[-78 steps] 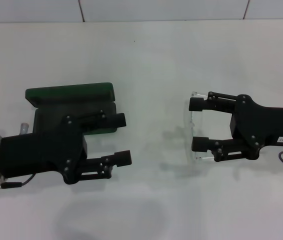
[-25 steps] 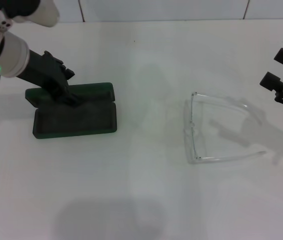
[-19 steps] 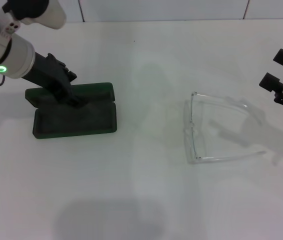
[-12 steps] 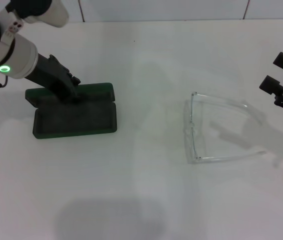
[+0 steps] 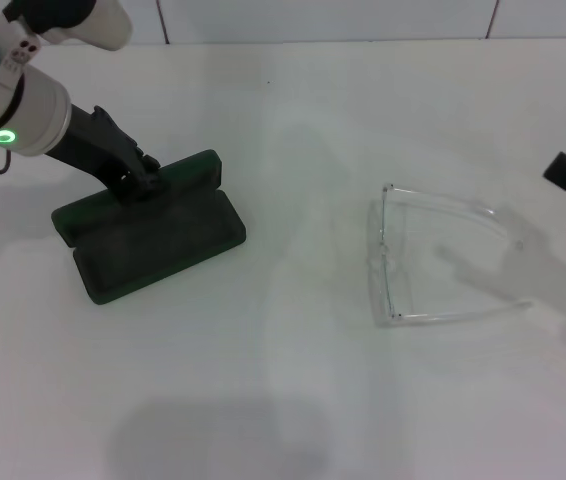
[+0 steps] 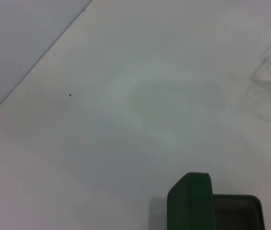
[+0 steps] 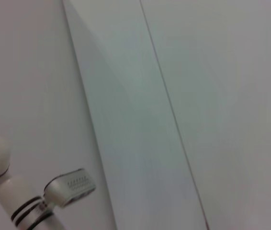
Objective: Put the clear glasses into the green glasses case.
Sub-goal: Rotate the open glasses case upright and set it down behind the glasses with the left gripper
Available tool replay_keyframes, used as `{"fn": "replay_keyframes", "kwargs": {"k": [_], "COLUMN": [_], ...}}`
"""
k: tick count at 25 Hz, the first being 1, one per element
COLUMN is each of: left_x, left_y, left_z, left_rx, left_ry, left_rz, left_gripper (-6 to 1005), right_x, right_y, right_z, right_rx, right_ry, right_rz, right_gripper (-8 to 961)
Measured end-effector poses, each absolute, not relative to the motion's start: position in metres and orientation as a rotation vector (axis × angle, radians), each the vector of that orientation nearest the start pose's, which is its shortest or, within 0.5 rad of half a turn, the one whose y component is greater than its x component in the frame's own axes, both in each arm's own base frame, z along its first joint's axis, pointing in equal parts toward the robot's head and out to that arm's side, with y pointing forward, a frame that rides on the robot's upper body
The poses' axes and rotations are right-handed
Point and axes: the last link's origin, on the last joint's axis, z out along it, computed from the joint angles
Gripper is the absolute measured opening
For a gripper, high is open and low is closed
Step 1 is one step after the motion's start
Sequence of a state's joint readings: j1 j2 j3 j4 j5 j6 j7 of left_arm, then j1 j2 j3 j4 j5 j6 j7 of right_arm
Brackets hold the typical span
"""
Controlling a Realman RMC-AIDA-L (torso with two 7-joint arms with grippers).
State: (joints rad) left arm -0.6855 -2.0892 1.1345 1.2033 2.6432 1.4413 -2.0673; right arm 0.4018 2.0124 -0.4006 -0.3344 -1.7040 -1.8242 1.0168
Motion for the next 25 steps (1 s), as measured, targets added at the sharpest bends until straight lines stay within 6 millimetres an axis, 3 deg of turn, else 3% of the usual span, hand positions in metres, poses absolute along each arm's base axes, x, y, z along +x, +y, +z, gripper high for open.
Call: {"fn": "replay_keyframes", "kwargs": {"k": [5,12,25], "left_x": [-0.186,-0.154,-0.107], "left_y": [0.389,0.373,0.353], "left_z": [0.022,0.012,-0.032], "left_rx": [-2.648,-2.688,-2.797], "left_ry": [-0.429,-0.275,-0.026], "left_rz": [0.454,0.403,0.475], "left_gripper": [210,210,208], "right_x": [0.296,0.3,0.316], "right_y": [0.274,0.27,0.255], "right_z": [0.05,0.055,0.077], "right_rx": [-2.197,-2.147,-1.948], "right_ry": [0.461,0.45,0.415], "right_rz": [1.312,1.325,1.337], "right_gripper": [885,884,885]}}
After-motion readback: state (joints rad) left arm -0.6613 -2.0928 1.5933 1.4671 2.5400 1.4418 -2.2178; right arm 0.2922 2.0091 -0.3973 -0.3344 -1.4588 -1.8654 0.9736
